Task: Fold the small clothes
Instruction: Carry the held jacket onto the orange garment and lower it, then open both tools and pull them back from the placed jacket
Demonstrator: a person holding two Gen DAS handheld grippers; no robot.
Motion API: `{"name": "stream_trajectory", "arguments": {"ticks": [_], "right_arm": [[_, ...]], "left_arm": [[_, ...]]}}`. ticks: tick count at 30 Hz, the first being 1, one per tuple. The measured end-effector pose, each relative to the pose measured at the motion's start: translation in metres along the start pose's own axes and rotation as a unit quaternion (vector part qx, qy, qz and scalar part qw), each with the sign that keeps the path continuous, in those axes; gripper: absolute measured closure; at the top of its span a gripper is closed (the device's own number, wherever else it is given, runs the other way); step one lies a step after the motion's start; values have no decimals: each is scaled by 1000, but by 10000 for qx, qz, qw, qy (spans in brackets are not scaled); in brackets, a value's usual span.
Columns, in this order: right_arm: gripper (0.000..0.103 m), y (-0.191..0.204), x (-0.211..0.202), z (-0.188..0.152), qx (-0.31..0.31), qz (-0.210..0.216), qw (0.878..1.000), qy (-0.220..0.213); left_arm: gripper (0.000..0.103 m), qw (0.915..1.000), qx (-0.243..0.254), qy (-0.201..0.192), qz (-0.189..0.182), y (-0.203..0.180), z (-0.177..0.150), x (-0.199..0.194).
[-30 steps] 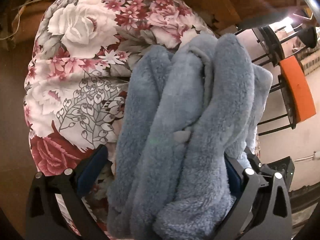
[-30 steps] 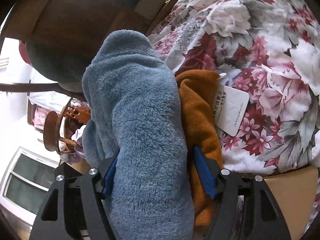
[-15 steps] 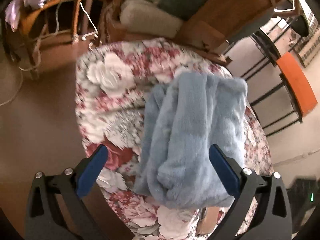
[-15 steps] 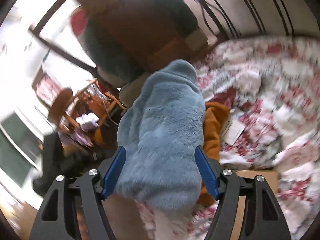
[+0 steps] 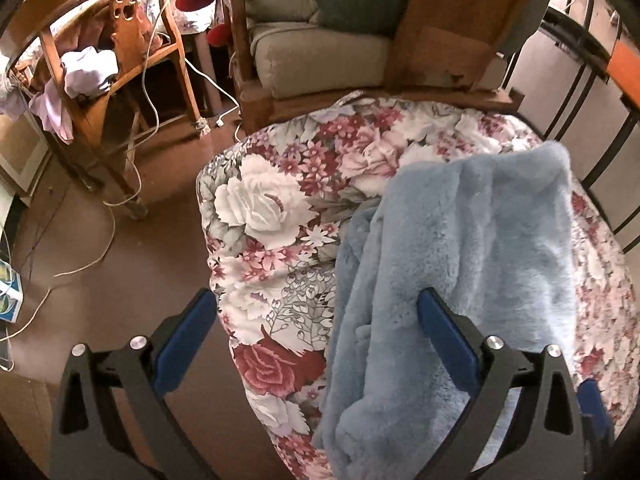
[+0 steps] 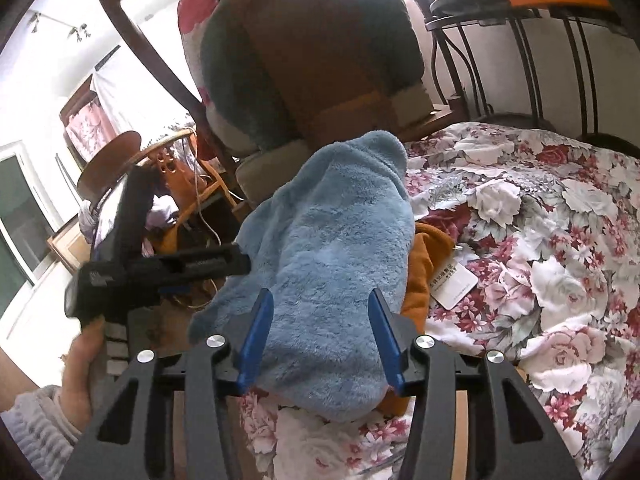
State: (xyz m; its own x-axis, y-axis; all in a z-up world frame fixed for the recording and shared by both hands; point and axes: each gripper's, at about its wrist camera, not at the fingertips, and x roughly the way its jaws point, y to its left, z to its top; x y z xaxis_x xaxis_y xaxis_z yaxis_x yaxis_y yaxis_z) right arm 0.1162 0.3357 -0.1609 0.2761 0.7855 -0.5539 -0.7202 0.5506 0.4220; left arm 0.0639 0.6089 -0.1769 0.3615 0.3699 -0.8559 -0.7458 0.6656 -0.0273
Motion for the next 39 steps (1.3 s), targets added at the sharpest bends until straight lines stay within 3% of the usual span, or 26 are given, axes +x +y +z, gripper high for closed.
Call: {"name": "stream_trajectory", "arguments": {"ticks": [5,10,17,26,32,39], "right_arm": [[53,-4,26,-8,-104,-277,9988,385],[47,-13,41,-15,-14,-339,9977,579],[39,-18,51,-23,-96,-589,9957,703],[35,-22,54,-24,7,-589,9951,798],[34,-23,38,-16,390,-397,9949,847],[29,-16,16,-15,470,-730,9910,1021]], "left_arm": [[4,9991,199,-127,341,-9,-5,14],[4,9970,429,-254,591,-16,-9,21],[4,9953,535,-354,732,-23,-14,28],[4,9957,497,-270,727,-23,-17,32],[4,9932,636,-276,939,-23,-22,8],[5,9952,573,-163,774,-15,-55,-37]]}}
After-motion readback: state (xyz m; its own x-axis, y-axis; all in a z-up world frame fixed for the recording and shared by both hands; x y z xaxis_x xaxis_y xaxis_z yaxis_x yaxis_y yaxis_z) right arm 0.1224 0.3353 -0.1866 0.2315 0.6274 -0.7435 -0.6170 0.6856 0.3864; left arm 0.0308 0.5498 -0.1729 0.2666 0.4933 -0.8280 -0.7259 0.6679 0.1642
